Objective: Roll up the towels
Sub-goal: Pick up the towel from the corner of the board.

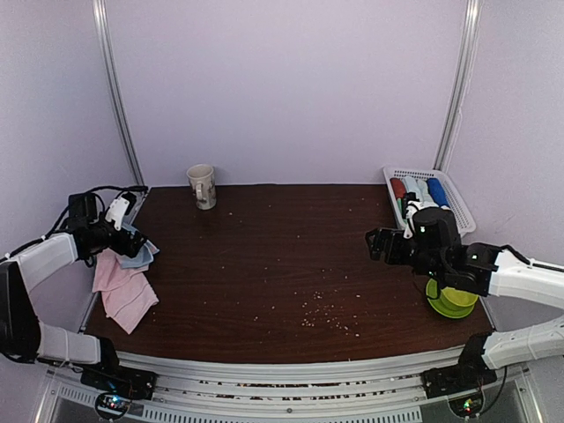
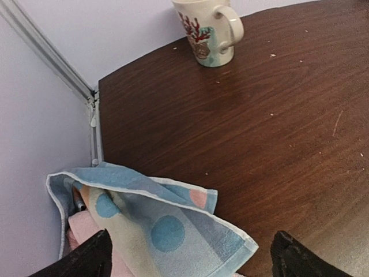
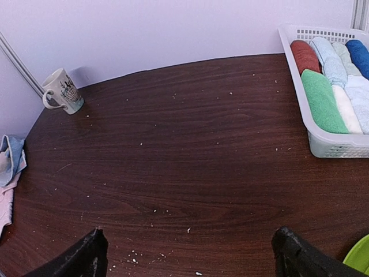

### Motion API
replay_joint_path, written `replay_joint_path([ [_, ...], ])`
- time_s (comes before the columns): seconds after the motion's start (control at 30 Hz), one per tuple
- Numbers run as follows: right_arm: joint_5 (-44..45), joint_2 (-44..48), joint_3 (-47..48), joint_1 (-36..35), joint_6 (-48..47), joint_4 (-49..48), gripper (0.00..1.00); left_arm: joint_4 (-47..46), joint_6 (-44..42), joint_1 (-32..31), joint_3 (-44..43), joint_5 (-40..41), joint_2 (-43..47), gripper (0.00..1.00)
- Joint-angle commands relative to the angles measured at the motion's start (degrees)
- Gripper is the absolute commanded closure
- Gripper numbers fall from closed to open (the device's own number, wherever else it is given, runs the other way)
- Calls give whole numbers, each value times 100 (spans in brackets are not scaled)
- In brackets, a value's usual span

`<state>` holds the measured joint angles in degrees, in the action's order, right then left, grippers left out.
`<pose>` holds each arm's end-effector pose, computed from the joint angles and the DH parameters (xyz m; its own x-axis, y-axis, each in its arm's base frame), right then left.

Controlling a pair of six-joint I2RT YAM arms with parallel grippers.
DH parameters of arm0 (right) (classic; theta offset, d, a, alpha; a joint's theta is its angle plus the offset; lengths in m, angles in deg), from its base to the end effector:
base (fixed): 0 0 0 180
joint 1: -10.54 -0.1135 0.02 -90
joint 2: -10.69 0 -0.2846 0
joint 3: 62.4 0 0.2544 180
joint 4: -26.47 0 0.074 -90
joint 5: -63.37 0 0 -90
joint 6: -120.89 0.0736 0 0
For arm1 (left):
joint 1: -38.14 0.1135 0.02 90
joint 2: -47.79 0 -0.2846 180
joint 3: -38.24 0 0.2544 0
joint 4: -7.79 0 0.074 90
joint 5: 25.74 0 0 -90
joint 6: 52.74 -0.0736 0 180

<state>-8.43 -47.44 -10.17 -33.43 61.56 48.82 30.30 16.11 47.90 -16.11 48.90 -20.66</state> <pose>0.1956 0.1567 0.2609 -0.5284 0.1635 -0.8331 -0.2232 0.9200 0.3222 0.2778 0.0280 0.2298 -0.5315 0.2616 -0.8056 0.2550 0.9564 0.1423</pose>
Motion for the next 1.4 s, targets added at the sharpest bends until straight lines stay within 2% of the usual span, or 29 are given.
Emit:
replay_joint_path([
  [0.0, 174, 20, -105, -65, 75, -204, 0, -89, -726, 2, 65, -770, 8, 2],
  [0.3, 222, 22, -64, -99, 88, 11, 0, 177, -1254, -294, 291, -418, -312, 3],
  [0.6, 161, -446, 379, -211, 37, 446, 0, -228, -1379, -328, 493, 27, -796, 18],
  [0.8, 114, -542, 376, -291, 135, 168, 0, -383, -1318, -329, 399, 151, -1190, 29],
  [0.93, 146, -645, 515, -365, 112, 184, 0, -420, -1238, -334, 292, 134, -1319, 46],
  [1.17, 238, -831, 616, -453, 109, 131, 0, -426, -1064, -330, 106, 114, -1496, 96],
  [1.2, 242, -858, 625, -476, 94, 94, 0, -410, -1026, -333, 81, 93, -1484, 100],
  [1.37, 35, -1260, 924, -746, -184, -152, 0, 144, -647, -354, -318, -471, -1214, 100],
])
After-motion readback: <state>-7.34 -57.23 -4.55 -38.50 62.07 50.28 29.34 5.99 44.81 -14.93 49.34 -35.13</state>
